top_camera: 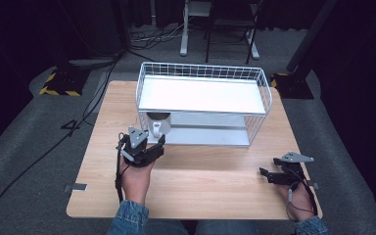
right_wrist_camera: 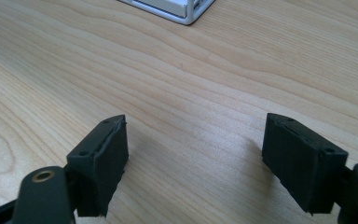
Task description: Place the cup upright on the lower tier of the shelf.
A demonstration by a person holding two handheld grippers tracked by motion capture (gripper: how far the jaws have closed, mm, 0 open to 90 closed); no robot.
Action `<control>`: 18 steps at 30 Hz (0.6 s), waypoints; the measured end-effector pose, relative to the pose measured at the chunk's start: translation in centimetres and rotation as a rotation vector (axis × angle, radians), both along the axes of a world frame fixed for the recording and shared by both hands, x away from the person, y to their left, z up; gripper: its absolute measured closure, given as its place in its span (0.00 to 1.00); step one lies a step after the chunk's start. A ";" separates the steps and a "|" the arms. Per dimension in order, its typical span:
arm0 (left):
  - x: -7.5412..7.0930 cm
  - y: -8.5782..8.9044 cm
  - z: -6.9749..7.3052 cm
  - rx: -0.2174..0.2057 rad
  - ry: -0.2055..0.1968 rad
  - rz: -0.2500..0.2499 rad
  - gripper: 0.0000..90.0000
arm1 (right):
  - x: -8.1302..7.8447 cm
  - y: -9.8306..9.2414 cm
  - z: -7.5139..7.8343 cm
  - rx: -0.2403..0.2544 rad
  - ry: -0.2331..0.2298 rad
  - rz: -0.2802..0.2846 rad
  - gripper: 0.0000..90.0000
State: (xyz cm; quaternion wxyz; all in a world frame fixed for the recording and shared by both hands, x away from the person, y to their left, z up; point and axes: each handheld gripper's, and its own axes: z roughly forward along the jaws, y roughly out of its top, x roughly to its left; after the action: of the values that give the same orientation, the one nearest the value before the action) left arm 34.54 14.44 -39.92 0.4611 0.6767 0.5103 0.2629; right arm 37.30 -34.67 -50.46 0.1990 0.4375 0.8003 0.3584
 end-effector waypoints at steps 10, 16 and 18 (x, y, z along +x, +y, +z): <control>-2.3 1.9 -0.1 0.058 -0.002 -0.042 0.37 | 0.0 0.0 0.0 0.000 0.001 0.001 0.25; -3.1 3.5 -1.2 0.095 0.029 -0.065 0.31 | 0.0 0.0 0.0 0.000 0.001 0.001 0.25; -3.2 3.7 -1.4 0.105 0.034 -0.072 0.30 | 0.0 0.0 0.0 -0.001 0.001 0.001 0.25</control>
State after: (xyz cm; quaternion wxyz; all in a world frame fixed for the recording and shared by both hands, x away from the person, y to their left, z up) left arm 31.30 18.16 -41.27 0.4254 0.7221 0.4791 0.2609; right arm 37.30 -34.67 -50.45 0.1987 0.4371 0.8008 0.3581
